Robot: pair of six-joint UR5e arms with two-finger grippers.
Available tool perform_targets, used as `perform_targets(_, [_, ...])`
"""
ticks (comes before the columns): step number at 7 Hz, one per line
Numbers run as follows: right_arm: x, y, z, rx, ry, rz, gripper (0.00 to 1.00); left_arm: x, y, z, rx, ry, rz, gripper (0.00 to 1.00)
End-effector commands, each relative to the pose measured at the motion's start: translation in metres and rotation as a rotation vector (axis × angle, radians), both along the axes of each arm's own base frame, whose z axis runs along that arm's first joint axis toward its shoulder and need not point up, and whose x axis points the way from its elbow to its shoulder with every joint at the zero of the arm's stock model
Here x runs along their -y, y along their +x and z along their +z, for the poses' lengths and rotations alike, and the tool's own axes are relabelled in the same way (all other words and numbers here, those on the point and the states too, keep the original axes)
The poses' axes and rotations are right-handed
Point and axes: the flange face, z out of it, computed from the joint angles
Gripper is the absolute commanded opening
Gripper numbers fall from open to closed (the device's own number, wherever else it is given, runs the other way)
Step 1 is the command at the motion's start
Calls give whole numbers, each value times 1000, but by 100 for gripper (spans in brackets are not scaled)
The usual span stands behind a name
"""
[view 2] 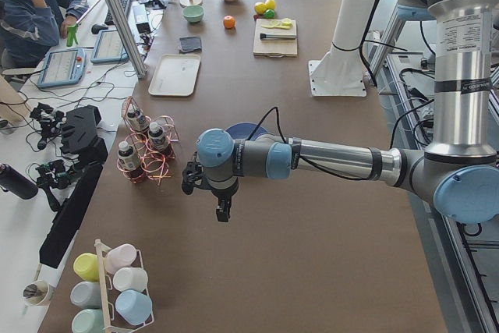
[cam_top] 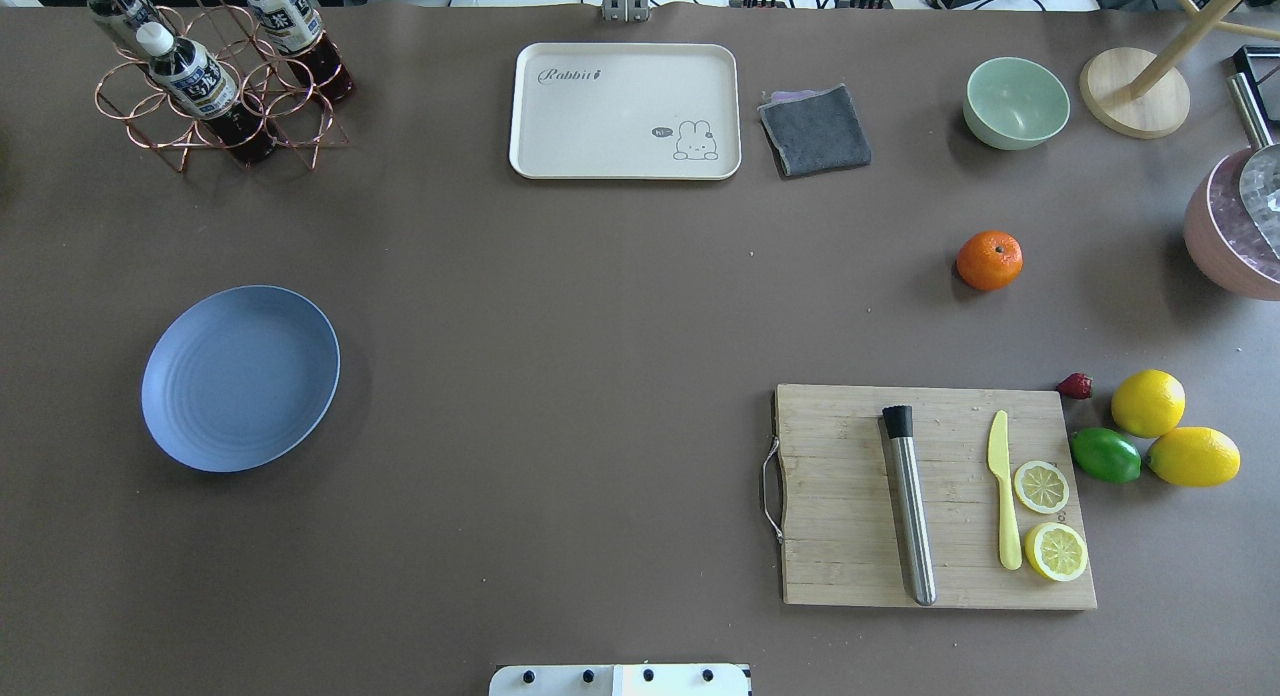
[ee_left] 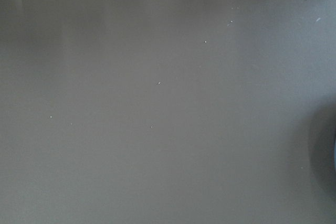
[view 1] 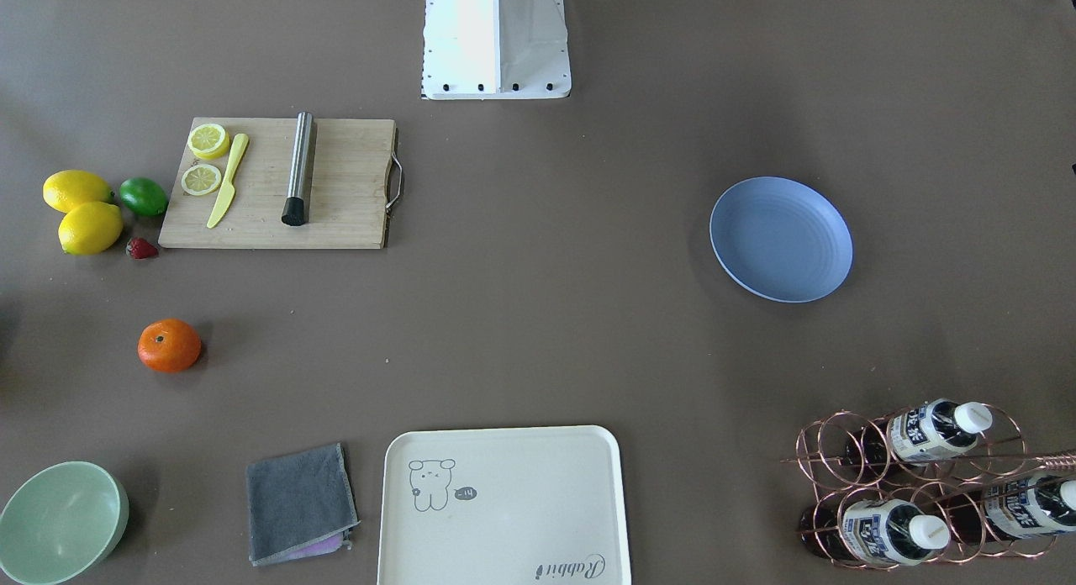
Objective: Pick orange to plate
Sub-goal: 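Move the left gripper toward the blue plate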
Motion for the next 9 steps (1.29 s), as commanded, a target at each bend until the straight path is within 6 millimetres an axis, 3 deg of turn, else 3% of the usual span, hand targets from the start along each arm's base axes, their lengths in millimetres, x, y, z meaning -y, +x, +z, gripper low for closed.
perform_targets(1, [0, 0, 0, 2, 0, 0, 100, 0, 1, 1, -3, 1, 4, 98])
perform_targets(3, [0, 0, 0, 1, 1, -1, 100, 1, 1, -6, -8, 13, 3, 98])
perform_targets(6, [0, 0, 0, 2, 0, 0, 100, 1, 1, 2, 2, -2, 2, 98])
perform_targets(9, [0, 0, 0, 2, 0, 0, 100, 23, 2, -26, -7, 54, 1, 98])
